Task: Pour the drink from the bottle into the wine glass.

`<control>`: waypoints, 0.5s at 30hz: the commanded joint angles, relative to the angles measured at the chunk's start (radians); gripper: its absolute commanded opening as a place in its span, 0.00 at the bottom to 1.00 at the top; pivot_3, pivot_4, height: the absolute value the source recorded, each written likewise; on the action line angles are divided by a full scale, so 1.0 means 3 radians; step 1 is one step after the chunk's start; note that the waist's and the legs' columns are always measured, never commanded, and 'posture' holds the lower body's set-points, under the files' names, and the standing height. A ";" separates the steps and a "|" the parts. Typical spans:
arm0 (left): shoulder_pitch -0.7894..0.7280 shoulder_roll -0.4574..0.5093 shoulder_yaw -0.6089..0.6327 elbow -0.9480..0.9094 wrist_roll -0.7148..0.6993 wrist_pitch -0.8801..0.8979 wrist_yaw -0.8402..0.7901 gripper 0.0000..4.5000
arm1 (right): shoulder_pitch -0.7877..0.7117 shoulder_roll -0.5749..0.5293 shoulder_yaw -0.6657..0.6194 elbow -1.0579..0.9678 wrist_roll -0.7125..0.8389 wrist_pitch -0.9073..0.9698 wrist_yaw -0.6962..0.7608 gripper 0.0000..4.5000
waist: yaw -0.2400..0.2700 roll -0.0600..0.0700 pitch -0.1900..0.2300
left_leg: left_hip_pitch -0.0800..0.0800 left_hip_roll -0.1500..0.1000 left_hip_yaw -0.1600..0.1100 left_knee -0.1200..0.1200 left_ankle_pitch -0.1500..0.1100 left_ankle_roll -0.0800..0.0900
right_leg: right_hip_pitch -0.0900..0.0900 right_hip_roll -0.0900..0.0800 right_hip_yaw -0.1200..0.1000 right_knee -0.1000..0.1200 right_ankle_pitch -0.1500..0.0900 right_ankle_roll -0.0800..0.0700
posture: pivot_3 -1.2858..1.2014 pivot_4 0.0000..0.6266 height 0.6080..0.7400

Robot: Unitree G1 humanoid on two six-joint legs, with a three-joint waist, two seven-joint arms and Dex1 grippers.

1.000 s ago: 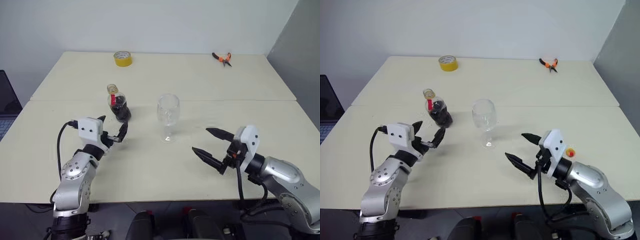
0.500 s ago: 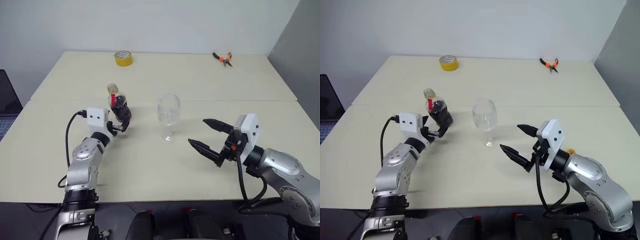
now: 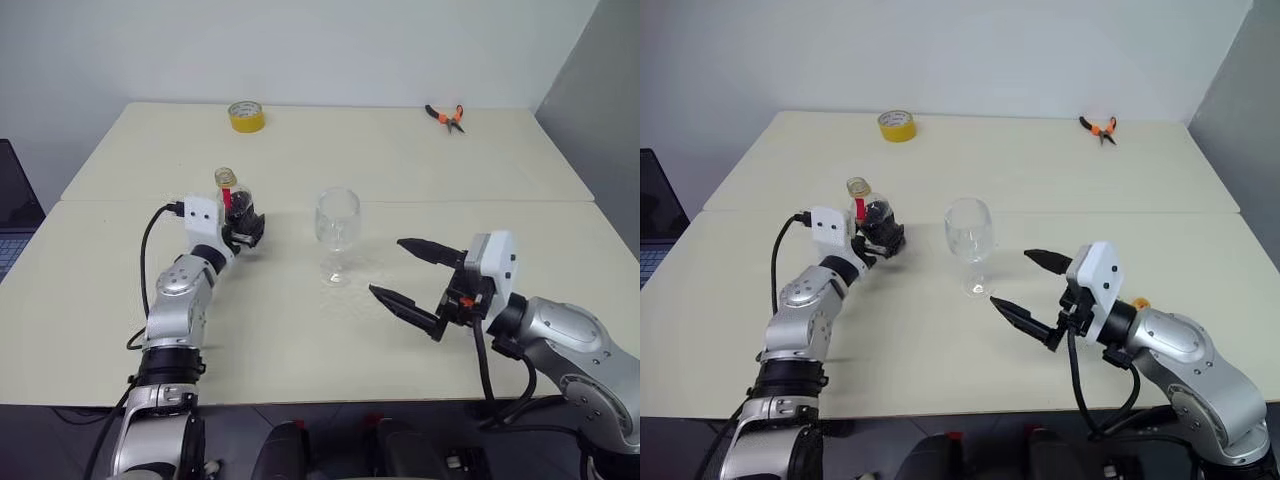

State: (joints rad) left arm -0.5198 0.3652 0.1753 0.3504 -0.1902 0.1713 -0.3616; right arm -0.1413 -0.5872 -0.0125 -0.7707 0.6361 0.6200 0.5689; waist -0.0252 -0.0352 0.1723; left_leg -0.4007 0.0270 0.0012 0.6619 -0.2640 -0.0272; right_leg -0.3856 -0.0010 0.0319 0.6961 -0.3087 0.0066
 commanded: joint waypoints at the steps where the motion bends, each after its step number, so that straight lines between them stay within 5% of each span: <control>1: -0.0134 0.0004 -0.0013 0.0063 0.0021 -0.0110 -0.0017 1.00 | -0.0056 -0.0019 0.0012 -0.0098 -0.0040 -0.0106 0.0033 0.99 | 0.0000 0.0000 0.0000 | 0.0000 0.0000 0.0000 0.0000 0.0000 0.0000 | 0.0000 0.0000 0.0000 0.0000 0.0000 0.0000 | 0.52 0.24 1.00; 6: -0.0238 -0.0033 0.0054 0.0298 -0.0036 -0.0167 0.0011 0.96 | -0.0066 0.0006 0.0077 -0.0054 -0.0107 -0.0161 0.0042 1.00 | 0.0000 0.0000 0.0000 | 0.0000 0.0000 0.0000 0.0000 0.0000 0.0000 | 0.0000 0.0000 0.0000 0.0000 0.0000 0.0000 | 0.52 0.24 1.00; 15: -0.0281 -0.0041 0.0101 0.0372 -0.0124 -0.0131 -0.0042 0.36 | -0.0095 0.0054 0.0125 -0.0001 -0.0177 -0.0283 0.0058 1.00 | 0.0000 0.0000 0.0000 | 0.0000 0.0000 0.0000 0.0000 0.0000 0.0000 | 0.0000 0.0000 0.0000 0.0000 0.0000 0.0000 | 0.52 0.24 1.00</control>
State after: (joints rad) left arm -0.5819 0.3487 0.1977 0.4839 -0.2169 0.1437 -0.3654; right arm -0.1523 -0.5746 0.0279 -0.7569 0.5824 0.5639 0.5808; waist -0.0251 -0.0353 0.1724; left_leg -0.4008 0.0271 0.0010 0.6620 -0.2639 -0.0273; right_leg -0.3856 -0.0010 0.0318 0.6962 -0.3087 0.0066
